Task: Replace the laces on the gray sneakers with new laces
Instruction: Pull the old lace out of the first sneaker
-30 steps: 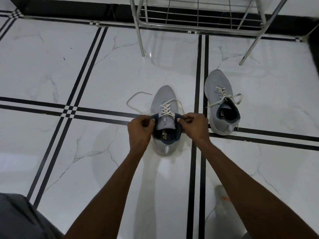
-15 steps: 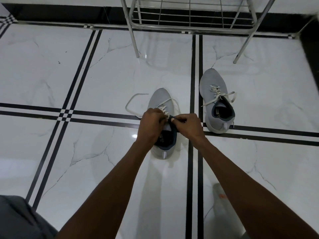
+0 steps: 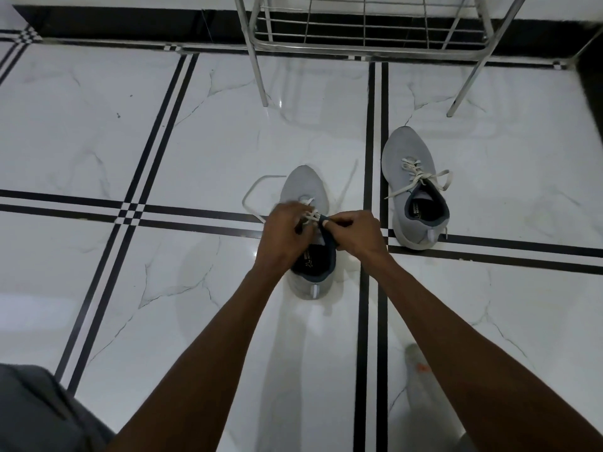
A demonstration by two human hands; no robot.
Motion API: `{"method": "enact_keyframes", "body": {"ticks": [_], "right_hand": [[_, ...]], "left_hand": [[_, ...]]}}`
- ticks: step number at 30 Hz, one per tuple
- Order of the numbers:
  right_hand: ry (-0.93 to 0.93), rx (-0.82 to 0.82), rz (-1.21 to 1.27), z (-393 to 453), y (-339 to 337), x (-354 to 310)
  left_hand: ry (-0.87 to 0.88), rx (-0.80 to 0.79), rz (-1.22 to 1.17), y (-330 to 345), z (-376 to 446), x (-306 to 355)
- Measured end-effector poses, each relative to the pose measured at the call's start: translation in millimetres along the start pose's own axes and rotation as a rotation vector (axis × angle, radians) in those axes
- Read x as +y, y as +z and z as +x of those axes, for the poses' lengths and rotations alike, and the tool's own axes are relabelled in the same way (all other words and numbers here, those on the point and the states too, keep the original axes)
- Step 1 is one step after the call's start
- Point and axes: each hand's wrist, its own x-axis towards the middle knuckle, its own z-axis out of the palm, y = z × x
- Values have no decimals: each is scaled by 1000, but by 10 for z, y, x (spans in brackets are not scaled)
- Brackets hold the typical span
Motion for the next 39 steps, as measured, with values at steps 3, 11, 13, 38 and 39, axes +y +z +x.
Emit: {"method": "enact_keyframes", "body": {"ticks": [3,11,13,38,39], "right_hand": [[6,-15,16,-21,6,-17],[51,-49,49,-51,-27,16],[41,-25,35,-35,2,18],[-15,-7,-21,1,158,17],[-8,4,-24,3,142,27]], "left_hand": [[20,-44,145,107,17,-33],[-554,368,-140,-149,-61,-324],[-320,348,-102,-162,-116,-214],[-47,66,250,118,75,-209],[-127,139,205,101,90,-246]]}}
